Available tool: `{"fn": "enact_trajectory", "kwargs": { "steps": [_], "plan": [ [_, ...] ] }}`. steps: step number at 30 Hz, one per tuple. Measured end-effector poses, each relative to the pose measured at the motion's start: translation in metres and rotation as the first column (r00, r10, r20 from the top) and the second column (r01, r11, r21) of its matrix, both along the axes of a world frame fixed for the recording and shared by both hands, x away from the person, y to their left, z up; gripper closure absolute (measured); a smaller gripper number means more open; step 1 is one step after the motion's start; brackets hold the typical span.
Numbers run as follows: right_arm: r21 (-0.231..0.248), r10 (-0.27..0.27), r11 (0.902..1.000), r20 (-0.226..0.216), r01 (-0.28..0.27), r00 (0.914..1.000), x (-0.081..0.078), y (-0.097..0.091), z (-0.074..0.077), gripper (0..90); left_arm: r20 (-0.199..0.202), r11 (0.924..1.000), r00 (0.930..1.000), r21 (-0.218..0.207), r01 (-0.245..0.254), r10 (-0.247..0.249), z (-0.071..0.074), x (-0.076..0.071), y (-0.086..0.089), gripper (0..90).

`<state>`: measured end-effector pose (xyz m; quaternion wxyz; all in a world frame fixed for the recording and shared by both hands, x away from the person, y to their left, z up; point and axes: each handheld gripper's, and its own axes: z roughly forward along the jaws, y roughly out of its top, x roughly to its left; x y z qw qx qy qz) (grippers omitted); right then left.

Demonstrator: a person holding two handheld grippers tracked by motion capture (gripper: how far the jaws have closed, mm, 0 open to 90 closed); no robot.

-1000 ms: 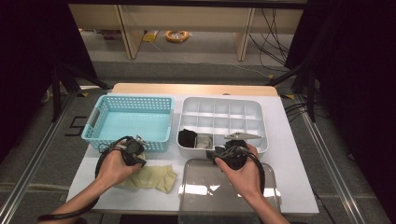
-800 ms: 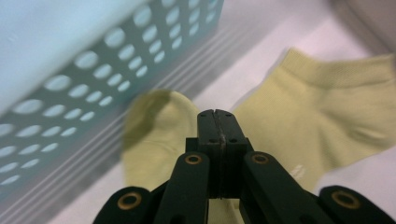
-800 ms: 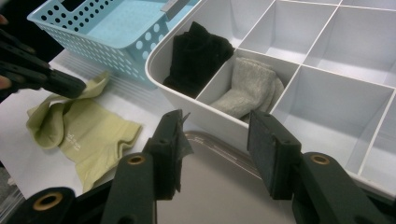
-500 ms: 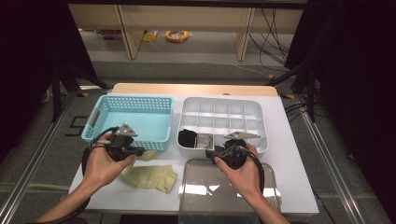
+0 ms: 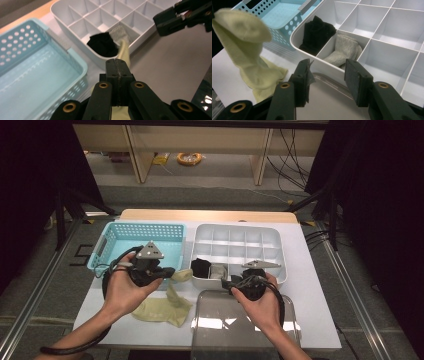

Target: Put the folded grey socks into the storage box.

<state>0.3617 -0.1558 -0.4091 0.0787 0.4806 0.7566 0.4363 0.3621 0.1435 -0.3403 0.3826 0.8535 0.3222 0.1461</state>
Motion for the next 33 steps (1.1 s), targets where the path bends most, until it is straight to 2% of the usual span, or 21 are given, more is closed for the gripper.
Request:
{"fn": "enact_trajectory", "kwargs": {
  "steps": [3, 6, 11, 12, 13, 14, 15, 19, 21, 22, 23, 24, 26, 29, 33],
  "plan": [
    [-0.001, -0.006, 1.0, 0.001, 0.006, 1.0, 0.0, 0.0, 0.0, 56.7, -0.008, 0.9999, 1.0, -0.011, 0.0, 0.0, -0.007, 0.004, -0.003, 90.0],
    [-0.007, 0.007, 0.9999, 0.008, -0.007, 0.9999, 0.0, -0.001, 0.0, 56.7, -0.046, 0.9997, 0.9989, -0.022, -0.003, 0.002, -0.02, 0.004, 0.002, 90.0],
    [-0.009, 0.004, 1.0, -0.002, -0.004, 1.0, 0.001, -0.001, -0.001, 56.7, -0.056, 0.9993, 0.9981, -0.028, -0.026, 0.025, -0.026, -0.013, 0.024, 90.0],
    [-0.022, -0.003, 0.9998, 0.013, 0.003, 0.9999, 0.001, -0.001, -0.001, 56.7, -0.058, 0.999, 0.9978, -0.028, -0.035, 0.033, -0.027, -0.016, 0.028, 90.0],
    [-0.005, -0.003, 1.0, -0.004, 0.003, 1.0, 0.0, 0.001, -0.001, 56.7, -0.058, 0.9988, 0.9975, -0.028, -0.042, 0.04, -0.028, -0.019, 0.033, 90.0],
    [-0.007, 0.007, 1.0, 0.008, -0.007, 0.9999, 0.001, 0.001, -0.002, 56.6, -0.064, 0.9986, 0.997, -0.028, -0.045, 0.043, -0.029, -0.022, 0.038, 90.0],
    [-0.003, 0.003, 1.0, 0.0, -0.003, 1.0, 0.0, 0.002, -0.002, 56.7, -0.064, 0.9982, 0.9967, -0.029, -0.052, 0.05, -0.03, -0.026, 0.044, 90.0],
    [-0.01, 0.006, 0.9999, -0.004, -0.006, 1.0, 0.0, 0.006, -0.004, 56.6, -0.098, 0.9935, 0.9918, -0.07, -0.09, 0.083, -0.041, -0.039, 0.061, 90.0],
    [-0.01, 0.014, 0.9999, -0.005, -0.014, 0.9999, 0.0, 0.007, -0.004, 56.6, -0.101, 0.9929, 0.9907, -0.067, -0.098, 0.091, -0.046, -0.044, 0.066, 90.0],
    [-0.01, 0.009, 0.9999, -0.019, -0.009, 0.9998, -0.001, 0.008, -0.004, 56.6, -0.12, 0.9933, 0.9887, -0.061, -0.098, 0.09, -0.05, -0.047, 0.07, 90.0],
    [-0.012, 0.019, 0.9997, -0.01, -0.02, 0.9998, -0.001, 0.009, -0.004, 56.7, -0.127, 0.9921, 0.987, -0.066, -0.107, 0.098, -0.053, -0.05, 0.071, 90.0],
    [-0.013, 0.013, 0.9998, -0.026, -0.013, 0.9996, -0.002, 0.01, -0.003, 56.7, -0.139, 0.9914, 0.9852, -0.07, -0.111, 0.1, -0.056, -0.052, 0.074, 90.0],
    [-0.019, 0.032, 0.9993, -0.009, -0.032, 0.9995, 0.0, 0.01, -0.005, 56.6, -0.154, 0.9913, 0.9824, -0.063, -0.116, 0.105, -0.062, -0.056, 0.078, 90.0],
    [-0.021, 0.026, 0.9994, -0.021, -0.026, 0.9995, -0.001, 0.013, -0.005, 56.6, -0.186, 0.9904, 0.9752, -0.045, -0.131, 0.12, -0.072, -0.061, 0.083, 90.0],
    [-0.016, 0.041, 0.999, -0.025, -0.041, 0.9989, -0.003, 0.015, -0.006, 56.7, -0.227, 0.9927, 0.9687, -0.043, -0.113, 0.1, -0.079, -0.066, 0.088, 89.2]
  ]
}}
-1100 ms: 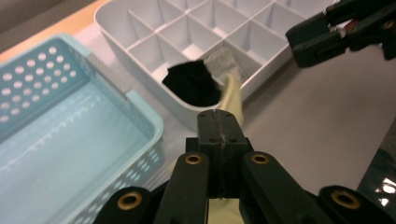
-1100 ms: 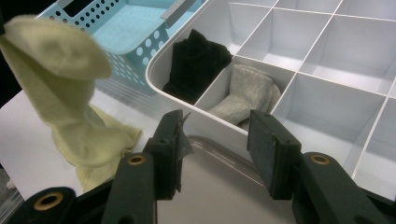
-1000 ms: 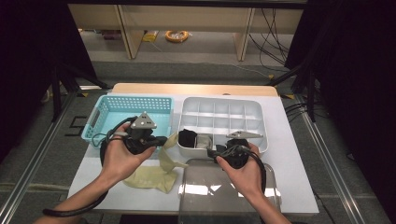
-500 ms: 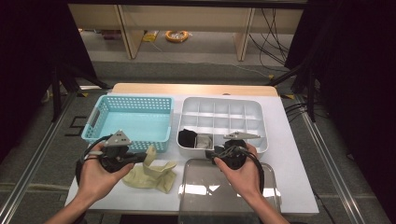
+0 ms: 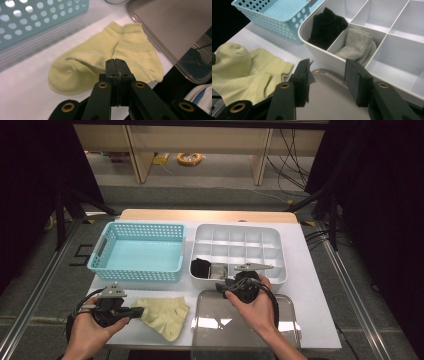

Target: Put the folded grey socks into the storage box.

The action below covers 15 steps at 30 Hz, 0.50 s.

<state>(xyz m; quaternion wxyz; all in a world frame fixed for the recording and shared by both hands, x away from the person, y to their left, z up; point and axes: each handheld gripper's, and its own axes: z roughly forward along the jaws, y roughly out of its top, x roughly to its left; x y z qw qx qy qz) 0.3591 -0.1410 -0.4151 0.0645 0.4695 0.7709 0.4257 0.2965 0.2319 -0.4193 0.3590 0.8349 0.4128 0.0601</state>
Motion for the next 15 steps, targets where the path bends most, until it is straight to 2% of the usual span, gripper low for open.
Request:
{"fn": "enact_trajectory", "kwargs": {
  "steps": [3, 6, 8, 9, 10, 12, 13, 14, 15],
  "plan": [
    [-0.011, 0.02, 0.9997, -0.003, -0.02, 0.9998, -0.001, 0.003, -0.001, 57.2, -0.014, 0.9995, 0.9995, -0.016, -0.028, 0.028, 0.002, -0.005, 0.005, 81.1],
    [0.0, 0.025, 0.9997, -0.035, -0.025, 0.9991, -0.003, 0.009, 0.0, 59.0, 0.025, 0.9987, 0.9985, -0.017, -0.048, 0.048, 0.01, -0.009, 0.014, 73.7],
    [-0.025, 0.045, 0.9986, -0.04, -0.046, 0.9982, -0.003, 0.01, 0.0, 60.3, 0.049, 0.9968, 0.9963, -0.041, -0.069, 0.071, 0.017, -0.01, 0.021, 69.3],
    [-0.023, 0.049, 0.9985, -0.033, -0.05, 0.9982, -0.003, 0.013, -0.001, 61.2, 0.06, 0.9961, 0.995, -0.042, -0.078, 0.08, 0.018, -0.009, 0.024, 67.7],
    [-0.018, 0.055, 0.9983, -0.045, -0.056, 0.9975, -0.004, 0.015, -0.001, 62.3, 0.067, 0.9971, 0.9951, -0.025, -0.071, 0.073, 0.019, -0.007, 0.028, 66.4],
    [-0.035, 0.076, 0.9964, -0.052, -0.078, 0.9958, -0.004, 0.019, -0.001, 65.4, 0.029, 0.9967, 0.9965, 0.017, -0.079, 0.078, 0.014, 0.0, 0.032, 63.6],
    [-0.027, 0.08, 0.9963, -0.058, -0.082, 0.9951, -0.005, 0.023, -0.002, 66.9, -0.001, 0.9953, 0.9957, 0.029, -0.092, 0.092, 0.008, 0.004, 0.032, 63.4],
    [-0.037, 0.086, 0.9954, -0.066, -0.089, 0.9941, -0.006, 0.025, -0.001, 67.8, -0.043, 0.9959, 0.9953, 0.028, -0.086, 0.087, 0.0, 0.008, 0.032, 62.8],
    [-0.038, 0.094, 0.9945, -0.075, -0.097, 0.9927, -0.007, 0.029, -0.001, 69.0, -0.064, 0.9967, 0.9953, 0.042, -0.069, 0.072, -0.009, 0.011, 0.031, 62.1]
  ]
}}
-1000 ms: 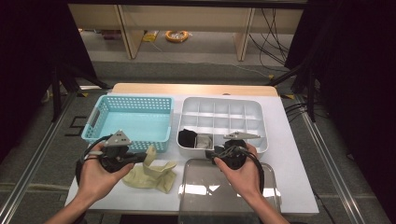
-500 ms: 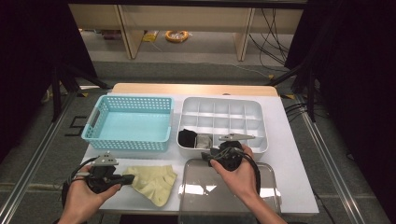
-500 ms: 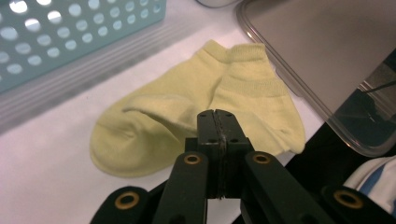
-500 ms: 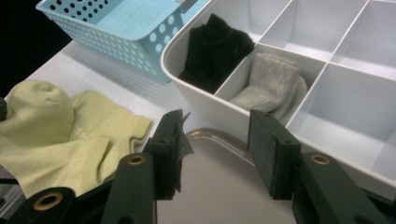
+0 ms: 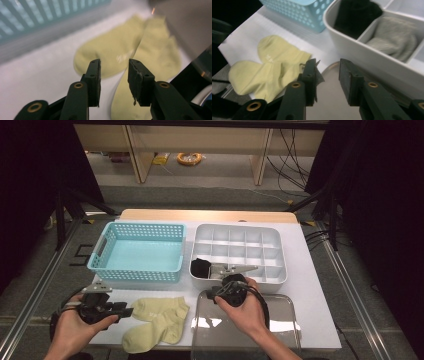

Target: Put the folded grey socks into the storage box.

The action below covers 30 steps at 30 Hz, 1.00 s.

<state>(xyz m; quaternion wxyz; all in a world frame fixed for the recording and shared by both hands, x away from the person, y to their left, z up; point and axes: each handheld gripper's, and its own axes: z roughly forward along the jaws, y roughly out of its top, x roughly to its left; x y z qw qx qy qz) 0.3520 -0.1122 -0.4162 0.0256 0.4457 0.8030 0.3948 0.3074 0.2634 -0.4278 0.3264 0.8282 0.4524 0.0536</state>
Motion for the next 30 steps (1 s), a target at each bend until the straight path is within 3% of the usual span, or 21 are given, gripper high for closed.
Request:
{"fn": "enact_trajectory", "kwargs": {
  "steps": [3, 4, 5, 6, 7, 8, 11, 12, 14, 15, 20, 21, 22, 23, 24, 25, 26, 27, 28, 30],
  "plan": [
    [-0.004, 0.028, 0.9996, -0.008, -0.028, 0.9996, -0.002, 0.009, -0.003, 71.3, -0.085, 0.9983, 0.9953, 0.029, 0.05, -0.047, -0.016, 0.005, -0.004, 59.3],
    [-0.007, 0.039, 0.9992, -0.013, -0.039, 0.9992, -0.002, 0.011, -0.004, 72.2, -0.108, 0.9954, 0.991, 0.046, 0.085, -0.079, -0.018, 0.005, -0.005, 58.2],
    [-0.005, 0.054, 0.9985, -0.022, -0.054, 0.9983, -0.002, 0.014, -0.005, 73.4, -0.134, 0.9875, 0.983, 0.079, 0.136, -0.125, -0.019, 0.006, -0.005, 57.0],
    [-0.004, 0.058, 0.9983, -0.039, -0.058, 0.9975, -0.003, 0.017, -0.005, 74.1, -0.136, 0.9931, 0.9859, 0.052, 0.105, -0.097, -0.023, 0.004, -0.01, 56.4],
    [-0.007, 0.072, 0.9973, -0.046, -0.072, 0.9963, -0.003, 0.02, -0.006, 74.7, -0.166, 0.9838, 0.9757, 0.083, 0.159, -0.144, -0.022, 0.005, -0.009, 55.9],
    [-0.008, 0.09, 0.9959, -0.045, -0.091, 0.9949, -0.004, 0.022, -0.007, 75.1, -0.174, 0.9817, 0.9725, 0.083, 0.171, -0.155, -0.023, 0.004, -0.01, 55.1],
    [-0.015, 0.115, 0.993, -0.07, -0.117, 0.9909, -0.005, 0.03, -0.009, 75.5, -0.19, 0.9804, 0.9695, 0.091, 0.175, -0.155, -0.026, 0.001, -0.013, 52.5],
    [-0.011, 0.134, 0.9908, -0.068, -0.135, 0.9887, -0.006, 0.033, -0.011, 75.5, -0.206, 0.9752, 0.9644, 0.111, 0.192, -0.166, -0.026, 0.001, -0.012, 51.9],
    [-0.015, 0.152, 0.988, -0.082, -0.153, 0.985, -0.006, 0.037, -0.013, 75.1, -0.201, 0.9734, 0.9665, 0.131, 0.188, -0.159, -0.027, 0.0, -0.015, 52.1],
    [-0.023, 0.162, 0.9861, -0.086, -0.165, 0.983, -0.007, 0.039, -0.014, 74.9, -0.194, 0.9688, 0.9667, 0.15, 0.197, -0.167, -0.027, -0.001, -0.016, 52.3],
    [-0.039, 0.205, 0.9769, -0.107, -0.21, 0.9729, -0.008, 0.05, -0.024, 73.5, -0.222, 0.9616, 0.9612, 0.181, 0.206, -0.165, -0.032, -0.002, -0.024, 60.0],
    [-0.044, 0.191, 0.9788, -0.156, -0.2, 0.969, -0.011, 0.053, -0.024, 73.2, -0.224, 0.9601, 0.9596, 0.182, 0.213, -0.17, -0.033, -0.002, -0.025, 61.5],
    [-0.049, 0.217, 0.9733, -0.124, -0.224, 0.9683, -0.009, 0.055, -0.027, 73.0, -0.231, 0.9563, 0.9569, 0.19, 0.222, -0.177, -0.034, -0.003, -0.026, 63.4],
    [-0.053, 0.219, 0.9723, -0.137, -0.227, 0.9662, -0.009, 0.056, -0.029, 72.8, -0.232, 0.9537, 0.9568, 0.202, 0.223, -0.175, -0.034, -0.004, -0.028, 64.7],
    [-0.055, 0.213, 0.9731, -0.159, -0.224, 0.9641, -0.009, 0.058, -0.03, 72.7, -0.237, 0.9466, 0.9529, 0.214, 0.241, -0.189, -0.035, -0.003, -0.029, 66.2],
    [-0.056, 0.217, 0.972, -0.159, -0.228, 0.9632, -0.009, 0.059, -0.031, 72.4, -0.246, 0.931, 0.9455, 0.242, 0.273, -0.213, -0.035, -0.002, -0.029, 67.4],
    [-0.062, 0.232, 0.9679, -0.154, -0.244, 0.9605, -0.008, 0.06, -0.033, 72.0, -0.25, 0.9263, 0.9424, 0.248, 0.284, -0.222, -0.035, -0.002, -0.029, 68.4],
    [-0.061, 0.23, 0.9679, -0.17, -0.244, 0.958, -0.01, 0.062, -0.034, 71.5, -0.247, 0.9276, 0.9434, 0.246, 0.281, -0.221, -0.035, -0.003, -0.03, 69.7],
    [-0.059, 0.247, 0.9643, -0.149, -0.258, 0.9575, -0.009, 0.063, -0.036, 70.9, -0.25, 0.9255, 0.9418, 0.247, 0.287, -0.225, -0.035, -0.002, -0.03, 71.2],
    [-0.059, 0.255, 0.9618, -0.161, -0.267, 0.9534, -0.01, 0.067, -0.039, 69.7, -0.252, 0.9223, 0.9413, 0.256, 0.289, -0.225, -0.034, -0.002, -0.03, 73.4]
  ]
}}
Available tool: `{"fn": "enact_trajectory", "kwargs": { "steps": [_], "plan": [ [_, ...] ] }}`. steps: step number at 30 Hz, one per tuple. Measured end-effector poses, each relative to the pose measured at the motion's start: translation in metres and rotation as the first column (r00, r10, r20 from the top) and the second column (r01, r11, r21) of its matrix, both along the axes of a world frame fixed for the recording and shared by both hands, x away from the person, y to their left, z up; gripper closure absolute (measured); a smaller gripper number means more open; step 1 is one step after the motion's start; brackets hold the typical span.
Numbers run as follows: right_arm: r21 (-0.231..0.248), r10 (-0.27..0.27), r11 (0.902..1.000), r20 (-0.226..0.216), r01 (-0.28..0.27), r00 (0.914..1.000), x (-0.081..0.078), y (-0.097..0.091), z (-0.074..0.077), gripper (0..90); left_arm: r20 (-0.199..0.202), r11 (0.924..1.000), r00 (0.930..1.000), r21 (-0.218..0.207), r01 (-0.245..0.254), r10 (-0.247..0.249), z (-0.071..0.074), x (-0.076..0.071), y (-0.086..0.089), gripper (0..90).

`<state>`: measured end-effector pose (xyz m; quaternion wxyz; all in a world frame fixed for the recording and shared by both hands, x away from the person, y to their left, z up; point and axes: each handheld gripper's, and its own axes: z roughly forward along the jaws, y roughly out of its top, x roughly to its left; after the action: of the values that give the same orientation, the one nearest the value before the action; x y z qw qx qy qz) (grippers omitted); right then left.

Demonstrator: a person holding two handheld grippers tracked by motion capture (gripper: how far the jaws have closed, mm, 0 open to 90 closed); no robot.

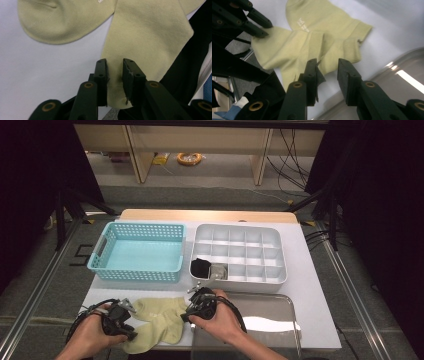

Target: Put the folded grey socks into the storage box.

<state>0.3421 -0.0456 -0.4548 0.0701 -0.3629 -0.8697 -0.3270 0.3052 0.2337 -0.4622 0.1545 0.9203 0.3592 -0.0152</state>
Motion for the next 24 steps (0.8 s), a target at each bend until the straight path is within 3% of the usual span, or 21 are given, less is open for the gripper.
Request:
{"fn": "enact_trajectory", "kwargs": {
  "steps": [5, 12, 14, 16, 17, 24],
  "plan": [
    [-0.015, 0.025, 0.9996, -0.01, -0.025, 0.9996, -0.002, 0.007, -0.006, 69.9, 0.012, 0.9999, 0.9999, 0.006, -0.01, 0.01, -0.001, -0.001, -0.002, 80.6],
    [-0.039, 0.066, 0.9971, -0.003, -0.066, 0.9978, -0.005, 0.012, -0.012, 79.9, 0.021, 0.9996, 0.9995, 0.015, -0.023, 0.023, -0.001, -0.001, -0.003, 87.5],
    [-0.046, 0.059, 0.9971, -0.014, -0.06, 0.9981, -0.005, 0.013, -0.013, 83.5, 0.013, 0.9996, 0.9998, 0.022, -0.015, 0.014, -0.001, 0.0, -0.003, 88.0],
    [-0.071, 0.03, 0.9969, -0.061, -0.034, 0.9977, -0.007, 0.013, -0.01, 86.1, 0.015, 0.9996, 0.9997, 0.021, -0.02, 0.02, 0.0, -0.001, -0.003, 88.3],
    [-0.054, 0.058, 0.9967, -0.027, -0.06, 0.9979, -0.005, 0.013, -0.012, 86.7, 0.015, 0.9996, 0.9997, 0.02, -0.022, 0.022, 0.0, -0.001, -0.003, 88.5],
    [-0.055, 0.059, 0.9967, -0.018, -0.06, 0.9981, -0.006, 0.011, -0.009, 87.9, 0.015, 0.9978, 0.9978, -0.017, -0.064, 0.064, 0.001, -0.002, -0.002, 89.2]
  ]
}}
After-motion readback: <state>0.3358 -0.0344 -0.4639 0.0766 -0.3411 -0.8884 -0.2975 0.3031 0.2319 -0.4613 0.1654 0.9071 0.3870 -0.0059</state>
